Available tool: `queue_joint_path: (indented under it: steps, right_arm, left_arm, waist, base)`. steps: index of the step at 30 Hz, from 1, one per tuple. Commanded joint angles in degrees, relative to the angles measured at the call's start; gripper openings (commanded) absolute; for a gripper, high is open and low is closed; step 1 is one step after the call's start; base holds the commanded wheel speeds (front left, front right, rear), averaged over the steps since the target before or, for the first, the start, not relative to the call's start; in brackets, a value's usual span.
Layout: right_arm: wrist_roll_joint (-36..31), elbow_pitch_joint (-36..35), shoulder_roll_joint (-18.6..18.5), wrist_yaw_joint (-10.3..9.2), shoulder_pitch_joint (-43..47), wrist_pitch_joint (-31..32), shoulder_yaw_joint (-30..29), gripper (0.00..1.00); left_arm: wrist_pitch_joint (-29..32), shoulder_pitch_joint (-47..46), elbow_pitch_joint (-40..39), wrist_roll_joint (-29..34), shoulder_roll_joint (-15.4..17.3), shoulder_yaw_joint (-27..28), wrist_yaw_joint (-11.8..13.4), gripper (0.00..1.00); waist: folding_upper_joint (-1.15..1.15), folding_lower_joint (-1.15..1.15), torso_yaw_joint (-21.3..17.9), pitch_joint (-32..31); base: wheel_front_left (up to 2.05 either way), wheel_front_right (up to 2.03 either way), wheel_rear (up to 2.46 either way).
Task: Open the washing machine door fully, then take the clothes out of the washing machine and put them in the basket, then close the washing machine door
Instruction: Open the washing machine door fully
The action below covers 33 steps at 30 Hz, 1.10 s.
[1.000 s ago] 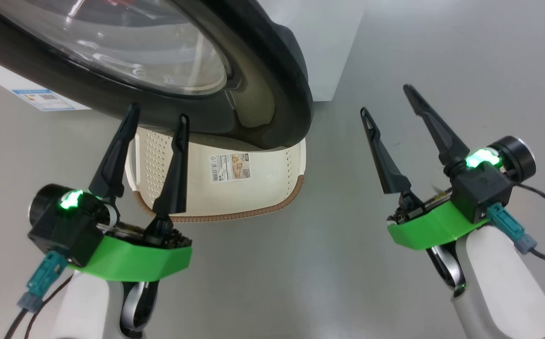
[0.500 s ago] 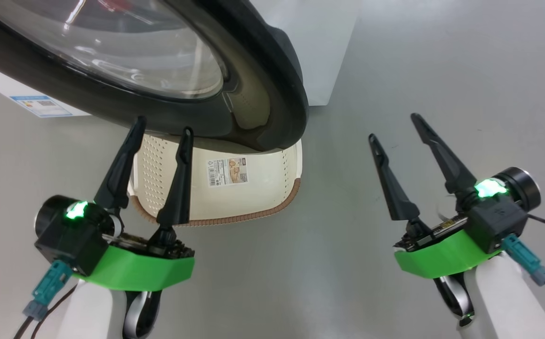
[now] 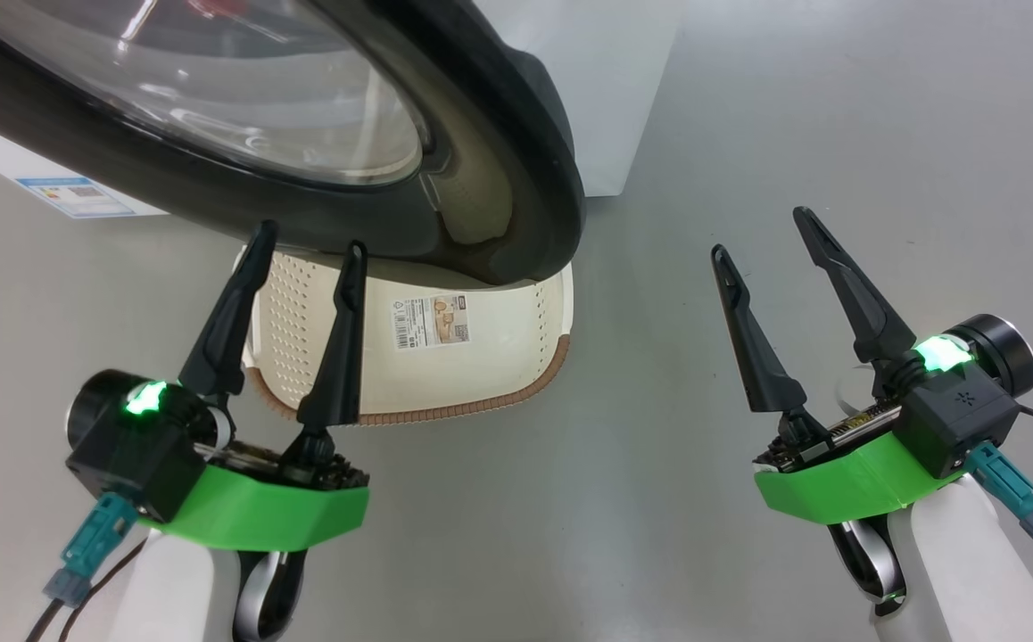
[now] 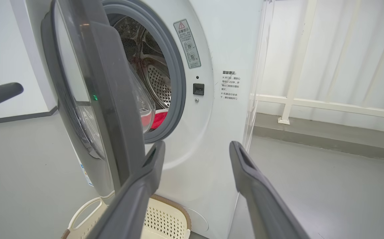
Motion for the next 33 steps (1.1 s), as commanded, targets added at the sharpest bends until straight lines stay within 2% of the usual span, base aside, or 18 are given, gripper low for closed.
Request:
queue_joint_path:
  steps: [1, 3, 4, 5, 6, 8, 12, 15, 20, 22, 26, 30, 32, 33]
  right_arm:
    - [0.3, -1.3, 0.4, 0.2, 0.5, -0.4, 0.9, 1.0]
    - [0.0, -1.2, 0.4, 0.2, 0.3, -0.4, 0.9, 0.97]
    - [-0.3, -1.0, 0.4, 0.2, 0.3, -0.4, 0.9, 0.86]
    - [-0.4, -0.8, 0.4, 0.2, 0.1, -0.4, 0.9, 0.52]
    - [-0.4, -0.6, 0.4, 0.2, -0.1, -0.4, 1.0, 0.37]
    - [-0.1, -0.3, 0.4, 0.2, -0.8, -0.4, 1.2, 0.0]
    - [5.3, 0.8, 0.4, 0.2, -2.8, -0.4, 1.4, 0.0]
    - [17.1, 2.9, 0.4, 0.2, -4.3, -0.4, 2.4, 0.0]
    - [40.2, 6.2, 0.4, 0.2, -9.1, 0.3, 8.6, 0.0]
    - [49.4, 5.7, 0.4, 0.2, -11.7, 2.3, 10.3, 0.0]
    - [63.4, 4.1, 0.4, 0.2, -16.3, 8.1, 10.3, 0.0]
    - [74.7, 3.4, -0.4, 0.2, -19.8, 17.1, 9.3, 0.0]
    - [78.6, 3.8, -1.5, 0.2, -21.5, 21.1, 8.6, 0.0]
    - [78.6, 3.8, -1.5, 0.2, -21.5, 21.1, 8.6, 0.0]
  left_arm:
    - [-0.3, 0.4, -1.3, -0.2, 0.9, 1.4, -0.3, 1.0]
    - [-0.3, 0.4, -1.2, -0.2, 0.9, 1.3, -0.3, 1.0]
    - [-0.3, 0.4, -1.2, -0.3, 0.9, 1.2, -0.3, 1.0]
    - [-0.3, 0.5, -1.1, -0.3, 0.9, 1.1, -0.3, 1.0]
    - [-0.3, 0.5, -1.0, -0.4, 1.0, 1.0, -0.3, 1.0]
    - [-0.3, 0.5, -0.9, -0.5, 1.0, 0.9, -0.3, 1.0]
    - [-0.3, 0.4, -0.8, -0.7, 1.1, 0.5, -0.3, 1.0]
    - [-0.3, 0.3, -0.6, -1.0, 1.1, 0.2, -0.3, 1.0]
    - [-0.3, 0.3, -0.3, -1.3, 1.1, 0.0, -0.3, 1.0]
    - [-0.3, 0.3, -0.3, -1.4, 1.1, -0.1, -0.3, 1.0]
    - [-0.3, 0.1, -0.2, -1.5, 1.0, 0.0, -0.3, 1.0]
    - [-0.3, -0.2, -0.2, -1.5, 1.0, 0.0, -0.3, 1.0]
    - [-0.3, -0.2, -0.2, -1.5, 0.9, 0.2, -0.3, 1.0]
    - [-0.3, -0.2, -0.2, -1.5, 0.9, 0.2, -0.3, 1.0]
  waist:
    - [0.0, 0.0, 0.1, 0.1]
    - [0.0, 0.0, 0.3, 0.0]
    - [0.0, 0.0, 0.3, 0.0]
    - [0.0, 0.0, 0.4, -0.1]
    - [0.0, 0.0, 0.4, -0.1]
    - [0.0, 0.0, 0.5, -0.2]
    - [0.0, 0.0, 0.9, -0.1]
    - [0.0, 0.0, 1.3, 0.0]
    - [0.0, 0.0, 2.0, 0.3]
    - [0.0, 0.0, 2.2, 0.5]
    - [0.0, 0.0, 2.8, 1.0]
    - [0.0, 0.0, 3.5, 1.6]
    - [0.0, 0.0, 3.8, 1.8]
    - [0.0, 0.0, 3.8, 1.8]
  base:
    - [0.0, 0.0, 0.0]
    - [0.0, 0.0, 0.0]
    - [0.0, 0.0, 0.0]
    - [0.0, 0.0, 0.0]
    - [0.0, 0.0, 0.0]
    - [0.0, 0.0, 0.0]
    - [0.0, 0.0, 0.0]
    - [0.0, 0.0, 0.0]
    - [0.0, 0.0, 0.0]
    - [0.0, 0.0, 0.0]
    - [0.0, 0.0, 0.0]
    - [0.0, 0.0, 0.0]
    - [0.0, 0.0, 0.0]
    - [0.0, 0.0, 0.0]
